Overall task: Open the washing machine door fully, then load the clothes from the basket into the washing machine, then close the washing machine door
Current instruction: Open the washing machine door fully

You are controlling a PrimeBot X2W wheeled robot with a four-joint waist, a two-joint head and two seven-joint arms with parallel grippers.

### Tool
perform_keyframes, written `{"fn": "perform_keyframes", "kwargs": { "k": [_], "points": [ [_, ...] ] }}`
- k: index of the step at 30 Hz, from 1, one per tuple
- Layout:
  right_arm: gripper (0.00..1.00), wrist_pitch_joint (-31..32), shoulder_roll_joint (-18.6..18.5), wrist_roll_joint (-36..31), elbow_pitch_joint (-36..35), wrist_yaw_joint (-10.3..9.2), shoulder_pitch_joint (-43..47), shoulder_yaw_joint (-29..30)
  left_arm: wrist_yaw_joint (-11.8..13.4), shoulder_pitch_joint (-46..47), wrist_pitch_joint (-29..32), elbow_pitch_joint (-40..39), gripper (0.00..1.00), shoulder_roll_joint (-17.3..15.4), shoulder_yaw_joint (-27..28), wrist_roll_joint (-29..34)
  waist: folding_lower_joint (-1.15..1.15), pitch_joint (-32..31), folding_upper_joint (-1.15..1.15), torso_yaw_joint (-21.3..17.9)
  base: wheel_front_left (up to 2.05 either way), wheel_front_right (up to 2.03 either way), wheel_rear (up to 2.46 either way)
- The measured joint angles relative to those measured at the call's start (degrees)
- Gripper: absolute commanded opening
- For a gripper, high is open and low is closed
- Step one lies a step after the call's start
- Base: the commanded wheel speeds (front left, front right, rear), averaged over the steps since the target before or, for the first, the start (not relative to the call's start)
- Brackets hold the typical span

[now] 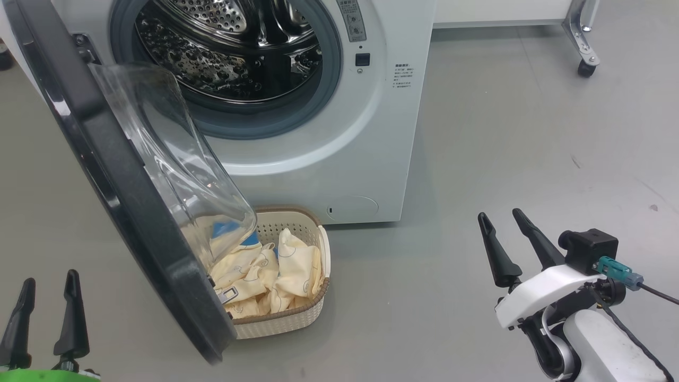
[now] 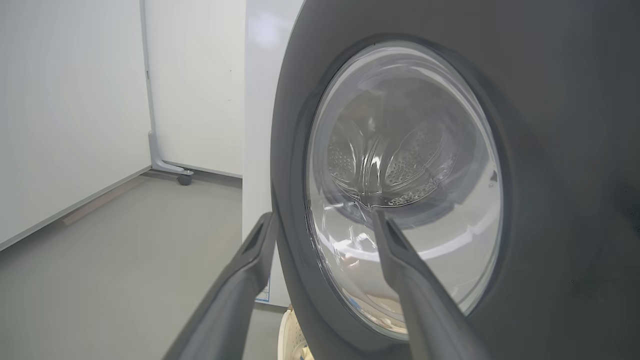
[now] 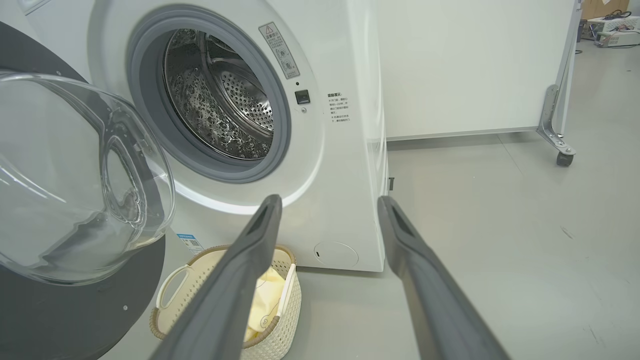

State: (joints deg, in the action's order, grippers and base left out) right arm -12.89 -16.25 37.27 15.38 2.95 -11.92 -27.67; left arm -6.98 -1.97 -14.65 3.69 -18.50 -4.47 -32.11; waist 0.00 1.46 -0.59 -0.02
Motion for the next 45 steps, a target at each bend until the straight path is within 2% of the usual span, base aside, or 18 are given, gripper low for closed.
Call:
{"fn": "perform_keyframes", "kwargs": {
  "k": [18, 19, 21, 22, 24, 32, 45],
  "points": [
    [1.00, -0.56, 0.60, -0.99, 1.64, 0.02, -0.04, -0.08, -0.01, 0.03, 0.00, -0.01, 0.99, -0.02, -0.56, 0.00, 0.00, 0.15, 0.00, 0.06, 0.00, 0.00, 0.00],
    [1.00, -0.56, 0.66, -1.00, 1.71, 0.02, -0.05, -0.08, -0.01, 0.04, 0.00, -0.01, 0.83, -0.02, -0.63, 0.00, 0.00, 0.16, 0.00, 0.08, 0.00, 0.00, 0.00],
    [1.00, -0.57, 0.78, -1.00, 1.83, 0.03, -0.05, -0.08, 0.00, 0.04, 0.00, -0.04, 0.42, -0.03, -0.73, 0.00, 0.00, 0.18, 0.00, 0.10, 0.00, 0.00, 0.00],
    [1.00, -0.57, 0.83, -1.01, 1.89, 0.03, -0.05, -0.08, 0.00, 0.04, 0.00, -0.07, 0.35, -0.05, -0.79, 0.00, 0.00, 0.20, 0.00, 0.12, 0.00, 0.00, 0.00],
    [1.00, -0.58, 0.92, -1.07, 2.07, 0.04, -0.06, -0.08, 0.00, 0.05, 0.00, -0.14, 0.00, -0.08, -0.89, 0.00, 0.00, 0.22, 0.00, 0.14, 0.00, 0.00, 0.00],
    [1.00, -0.99, 1.36, -1.08, 2.66, 0.12, -0.10, -0.04, -0.01, 1.52, -0.01, -4.28, 0.00, -0.14, 0.49, 0.56, 0.00, 0.21, 0.00, 0.31, 0.00, 0.00, 0.00],
    [1.00, -1.08, 1.81, -1.08, 3.37, 0.60, -0.11, 0.20, -0.01, 5.64, -0.07, -19.42, 0.00, -0.27, 1.25, 3.58, 0.00, -0.23, 0.00, 0.83, 0.00, 0.00, 0.00]
  ]
}}
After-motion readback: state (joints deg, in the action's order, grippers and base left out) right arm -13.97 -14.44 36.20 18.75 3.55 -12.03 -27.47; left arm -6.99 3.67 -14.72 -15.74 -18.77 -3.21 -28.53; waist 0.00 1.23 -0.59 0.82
